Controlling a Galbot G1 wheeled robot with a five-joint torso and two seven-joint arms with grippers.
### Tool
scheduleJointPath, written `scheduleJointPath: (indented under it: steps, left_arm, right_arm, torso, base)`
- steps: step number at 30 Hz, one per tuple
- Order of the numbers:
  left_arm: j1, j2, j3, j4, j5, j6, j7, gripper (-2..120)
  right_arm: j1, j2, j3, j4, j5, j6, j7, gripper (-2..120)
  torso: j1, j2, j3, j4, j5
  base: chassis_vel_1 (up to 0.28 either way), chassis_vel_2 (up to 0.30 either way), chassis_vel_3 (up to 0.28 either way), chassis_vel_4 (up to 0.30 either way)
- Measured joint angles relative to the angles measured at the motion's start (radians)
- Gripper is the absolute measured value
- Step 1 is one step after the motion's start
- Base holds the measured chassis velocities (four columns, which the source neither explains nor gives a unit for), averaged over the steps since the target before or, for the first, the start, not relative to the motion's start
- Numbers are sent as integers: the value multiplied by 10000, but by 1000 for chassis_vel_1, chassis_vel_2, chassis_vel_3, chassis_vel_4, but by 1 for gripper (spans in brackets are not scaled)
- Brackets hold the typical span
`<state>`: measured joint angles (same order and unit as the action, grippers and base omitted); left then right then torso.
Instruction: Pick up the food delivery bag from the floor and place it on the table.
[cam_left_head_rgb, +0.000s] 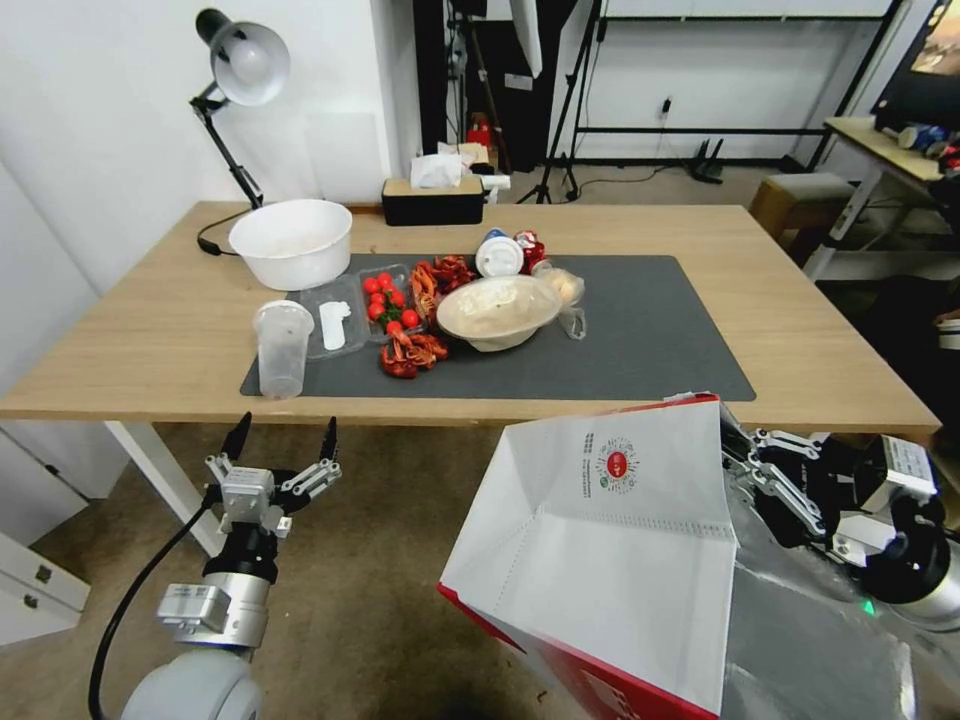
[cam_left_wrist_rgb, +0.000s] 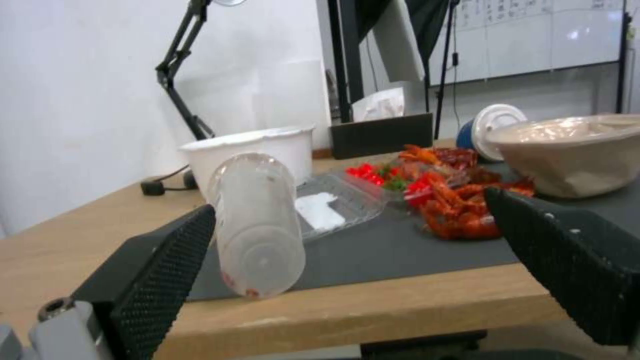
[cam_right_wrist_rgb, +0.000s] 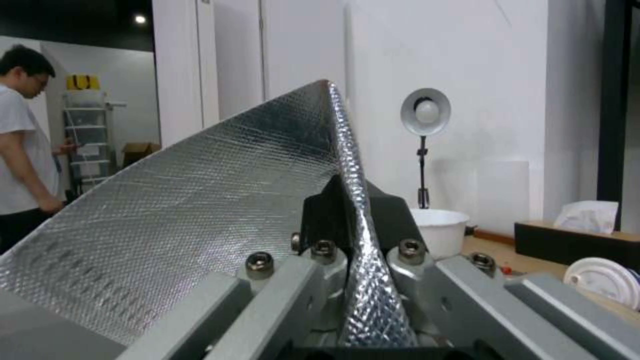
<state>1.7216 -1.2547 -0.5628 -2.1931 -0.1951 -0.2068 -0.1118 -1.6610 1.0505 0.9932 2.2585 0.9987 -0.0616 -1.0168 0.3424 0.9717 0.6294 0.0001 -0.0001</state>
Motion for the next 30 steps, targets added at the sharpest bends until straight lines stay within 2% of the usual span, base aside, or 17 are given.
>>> scheduleJointPath:
  steps: [20,24,30]
  left_arm:
    - [-22,-1,-26,-66,70,-82,-5,100]
    - [-27,17,-30,-55,54,-94,-17,100]
    - [-64,44,6,-56,52,-95,-28,100]
  right_arm:
    - [0,13,-29,144,125,-7,78,0]
    - [58,-30,-38,201,233,-18,239,0]
    - [70,-98,-65,591,934,-14,1071,0]
  torso:
    - [2,12,13,0,1]
    - [-3,-1,6,0,1]
    - [-13,-23,-8,0,0]
  base:
    - [0,0,0,0]
    - [0,0,0,0]
    - [0,0,0,0]
